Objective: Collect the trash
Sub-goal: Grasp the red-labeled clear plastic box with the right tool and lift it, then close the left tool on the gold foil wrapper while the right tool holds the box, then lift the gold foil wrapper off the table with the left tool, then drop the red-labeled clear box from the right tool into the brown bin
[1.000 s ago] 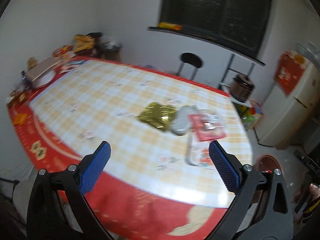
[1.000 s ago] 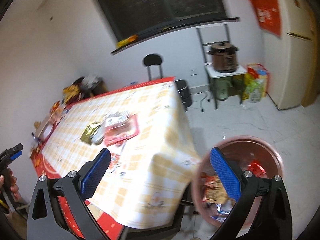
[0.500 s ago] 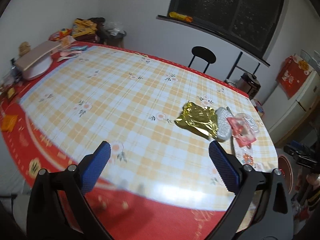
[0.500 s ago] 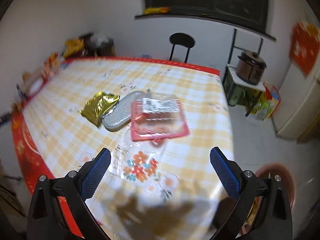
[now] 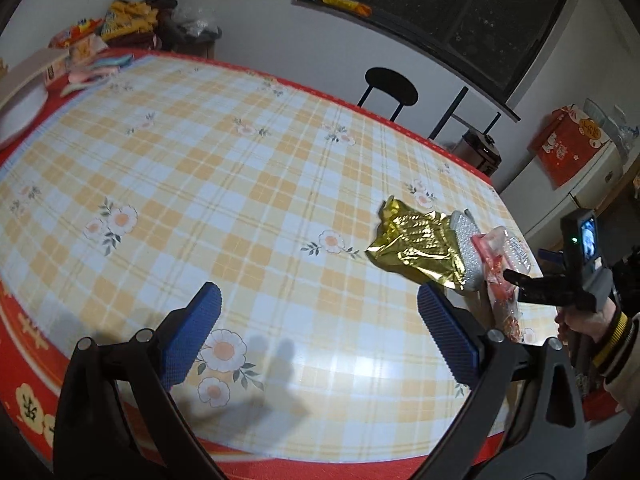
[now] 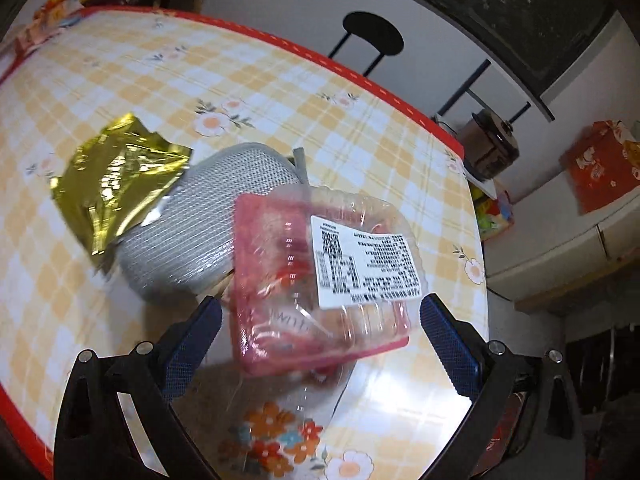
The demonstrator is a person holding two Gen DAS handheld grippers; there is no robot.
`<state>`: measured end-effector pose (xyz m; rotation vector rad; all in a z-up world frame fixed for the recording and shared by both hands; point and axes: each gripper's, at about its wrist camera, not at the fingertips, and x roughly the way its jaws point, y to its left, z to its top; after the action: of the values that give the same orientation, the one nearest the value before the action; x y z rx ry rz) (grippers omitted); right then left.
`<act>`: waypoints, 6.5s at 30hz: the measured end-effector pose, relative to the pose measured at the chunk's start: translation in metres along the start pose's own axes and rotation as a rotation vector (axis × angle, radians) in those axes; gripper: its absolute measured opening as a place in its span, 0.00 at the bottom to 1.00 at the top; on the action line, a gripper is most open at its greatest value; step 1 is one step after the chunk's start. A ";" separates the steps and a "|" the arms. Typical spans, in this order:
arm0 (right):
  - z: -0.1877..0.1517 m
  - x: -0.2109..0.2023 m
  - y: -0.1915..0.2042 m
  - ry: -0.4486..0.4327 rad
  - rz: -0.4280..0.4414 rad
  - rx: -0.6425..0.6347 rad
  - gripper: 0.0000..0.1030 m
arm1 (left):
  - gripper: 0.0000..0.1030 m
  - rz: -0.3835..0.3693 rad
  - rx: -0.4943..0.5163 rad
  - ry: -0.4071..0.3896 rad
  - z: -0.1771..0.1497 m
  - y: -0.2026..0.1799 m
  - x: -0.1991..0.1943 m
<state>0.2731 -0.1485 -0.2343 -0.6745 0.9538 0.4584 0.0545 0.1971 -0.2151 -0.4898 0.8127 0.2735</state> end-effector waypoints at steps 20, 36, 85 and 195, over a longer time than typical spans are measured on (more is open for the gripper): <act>0.025 0.050 0.013 0.131 -0.106 0.039 0.95 | 0.94 -0.080 0.023 0.082 0.016 -0.003 0.050; 0.029 -0.002 -0.015 0.038 0.006 0.150 0.62 | 0.94 -0.138 0.105 0.128 0.021 -0.033 0.076; -0.049 -0.047 -0.112 -0.074 0.192 0.692 0.54 | 0.94 -0.011 0.890 0.156 -0.001 -0.152 0.191; -0.317 -0.074 -0.388 -0.149 0.136 0.831 0.71 | 0.23 -0.476 0.364 -0.076 -0.076 -0.406 -0.016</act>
<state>0.2936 -0.6513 -0.1745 0.1750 0.9474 0.1901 0.1647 -0.1902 -0.1214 -0.3135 0.6310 -0.2912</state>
